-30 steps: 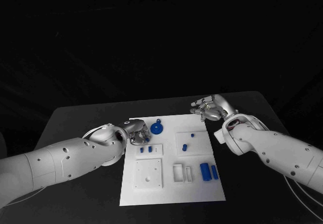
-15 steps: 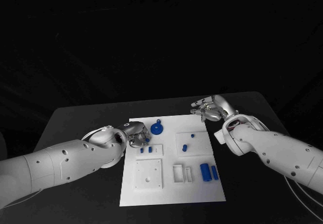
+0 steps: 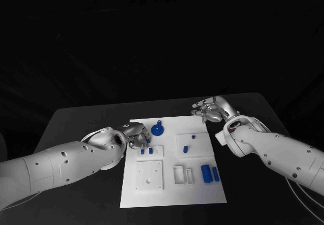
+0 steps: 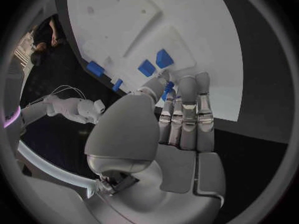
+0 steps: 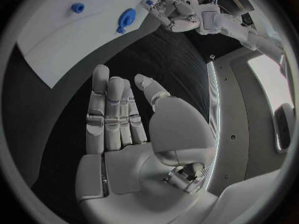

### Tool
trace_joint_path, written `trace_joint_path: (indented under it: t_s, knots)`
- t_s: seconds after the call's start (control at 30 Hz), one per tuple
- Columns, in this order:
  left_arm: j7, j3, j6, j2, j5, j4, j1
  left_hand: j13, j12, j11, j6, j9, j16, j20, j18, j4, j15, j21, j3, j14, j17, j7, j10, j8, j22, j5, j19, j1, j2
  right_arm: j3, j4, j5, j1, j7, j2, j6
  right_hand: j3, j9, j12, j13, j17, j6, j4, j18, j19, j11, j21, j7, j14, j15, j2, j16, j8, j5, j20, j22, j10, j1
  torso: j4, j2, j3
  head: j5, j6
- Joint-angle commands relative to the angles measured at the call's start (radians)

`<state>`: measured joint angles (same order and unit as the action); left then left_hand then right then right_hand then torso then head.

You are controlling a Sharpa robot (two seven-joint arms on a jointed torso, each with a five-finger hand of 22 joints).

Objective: Assemble the parts on the task board

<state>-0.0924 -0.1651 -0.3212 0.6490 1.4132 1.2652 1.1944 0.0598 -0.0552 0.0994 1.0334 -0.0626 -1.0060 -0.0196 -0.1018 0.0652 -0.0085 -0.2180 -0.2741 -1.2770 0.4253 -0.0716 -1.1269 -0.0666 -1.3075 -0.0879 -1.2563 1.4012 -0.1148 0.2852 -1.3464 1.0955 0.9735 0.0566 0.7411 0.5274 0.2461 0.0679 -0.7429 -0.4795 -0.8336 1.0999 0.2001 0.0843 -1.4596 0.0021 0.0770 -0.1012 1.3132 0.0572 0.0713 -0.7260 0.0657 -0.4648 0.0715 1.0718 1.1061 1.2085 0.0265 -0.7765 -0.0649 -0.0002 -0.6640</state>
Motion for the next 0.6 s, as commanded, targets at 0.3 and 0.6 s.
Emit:
trace_joint_path:
  t_s: [0.3, 0.6]
  knots:
    - [0.010, 0.002, -0.061, 0.006, 0.005, 0.004, 0.000, 0.000, -0.005, 0.008, -0.031, 0.000, -0.002, 0.008, -0.021, 0.004, 0.015, 0.032, 0.054, 0.001, -0.009, 0.004, 0.042, 0.004, -0.016, -0.005, -0.016, 0.028, 0.000, 0.000, 0.001, 0.002, -0.001, 0.009, 0.000, -0.007, -0.001, -0.001, 0.001, 0.002, 0.001, 0.000, -0.001, 0.007, 0.006, 0.001, 0.003, -0.003, 0.003, -0.002, 0.007, 0.007, -0.004, -0.005, 0.003, -0.002, 0.005, -0.004, -0.0001, 0.000, 0.0013, 0.001, 0.002]
    - [0.012, 0.003, -0.061, 0.018, -0.006, 0.009, 0.000, 0.000, -0.005, 0.008, -0.026, 0.000, -0.002, 0.008, -0.022, 0.006, 0.014, 0.035, 0.057, 0.001, -0.010, 0.000, 0.041, 0.004, -0.018, -0.010, -0.017, 0.034, 0.003, 0.000, 0.005, 0.002, -0.001, 0.009, -0.001, -0.010, -0.001, -0.001, 0.001, 0.002, 0.001, 0.000, -0.001, 0.007, 0.006, 0.001, 0.003, -0.003, 0.003, -0.002, 0.007, 0.007, -0.004, -0.005, 0.003, -0.002, 0.005, -0.004, -0.0003, 0.000, 0.0008, 0.001, 0.002]
